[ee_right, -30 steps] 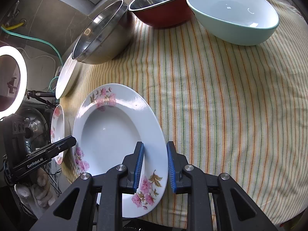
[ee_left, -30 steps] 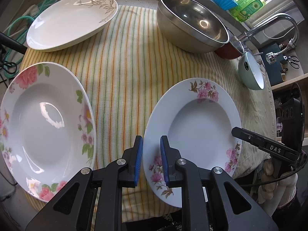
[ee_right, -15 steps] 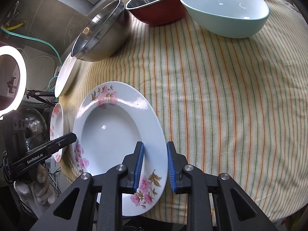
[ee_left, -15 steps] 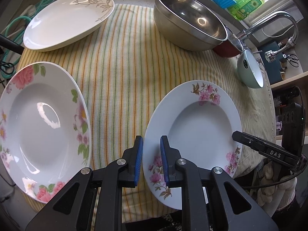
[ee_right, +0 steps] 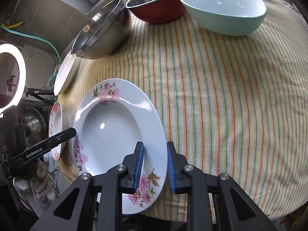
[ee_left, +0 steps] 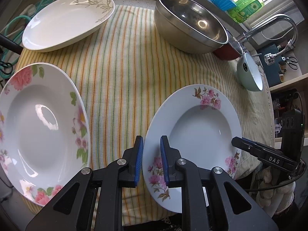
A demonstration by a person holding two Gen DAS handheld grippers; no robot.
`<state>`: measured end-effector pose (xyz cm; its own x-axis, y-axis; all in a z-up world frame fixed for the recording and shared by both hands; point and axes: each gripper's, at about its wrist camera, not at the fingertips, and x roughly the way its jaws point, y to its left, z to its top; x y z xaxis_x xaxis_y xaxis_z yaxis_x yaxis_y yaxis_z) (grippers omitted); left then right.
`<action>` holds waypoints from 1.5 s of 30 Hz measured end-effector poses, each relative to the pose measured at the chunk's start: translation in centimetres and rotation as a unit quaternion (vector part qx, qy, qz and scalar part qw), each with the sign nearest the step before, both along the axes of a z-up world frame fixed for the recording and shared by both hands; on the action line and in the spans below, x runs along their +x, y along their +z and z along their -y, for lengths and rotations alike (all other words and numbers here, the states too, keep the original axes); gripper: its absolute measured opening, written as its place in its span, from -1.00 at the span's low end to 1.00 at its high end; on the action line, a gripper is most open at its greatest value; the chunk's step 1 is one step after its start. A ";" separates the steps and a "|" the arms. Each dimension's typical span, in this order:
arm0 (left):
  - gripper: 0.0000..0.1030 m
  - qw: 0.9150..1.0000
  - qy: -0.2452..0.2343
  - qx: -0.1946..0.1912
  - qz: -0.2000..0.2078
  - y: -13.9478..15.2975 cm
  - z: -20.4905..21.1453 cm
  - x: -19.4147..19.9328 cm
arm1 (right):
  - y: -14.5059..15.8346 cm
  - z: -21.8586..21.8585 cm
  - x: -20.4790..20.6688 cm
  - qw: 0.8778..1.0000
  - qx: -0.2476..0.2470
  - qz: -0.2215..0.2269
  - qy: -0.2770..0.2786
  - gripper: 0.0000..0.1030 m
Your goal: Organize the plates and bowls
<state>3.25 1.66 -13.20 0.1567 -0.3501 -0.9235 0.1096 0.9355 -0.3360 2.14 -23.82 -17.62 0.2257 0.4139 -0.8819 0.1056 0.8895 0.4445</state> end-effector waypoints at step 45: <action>-0.68 0.961 0.250 0.069 0.101 4.2 -15.9 -7.9 | 8.2 -16.2 2.2 0.961 -0.102 0.189 0.172 -0.39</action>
<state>-4.65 17.56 -8.96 0.4536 -0.0607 -0.8891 -0.3153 0.9222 -0.2238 4.35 -7.57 -9.45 0.4268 0.3492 -0.8342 -0.3455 0.9154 0.2065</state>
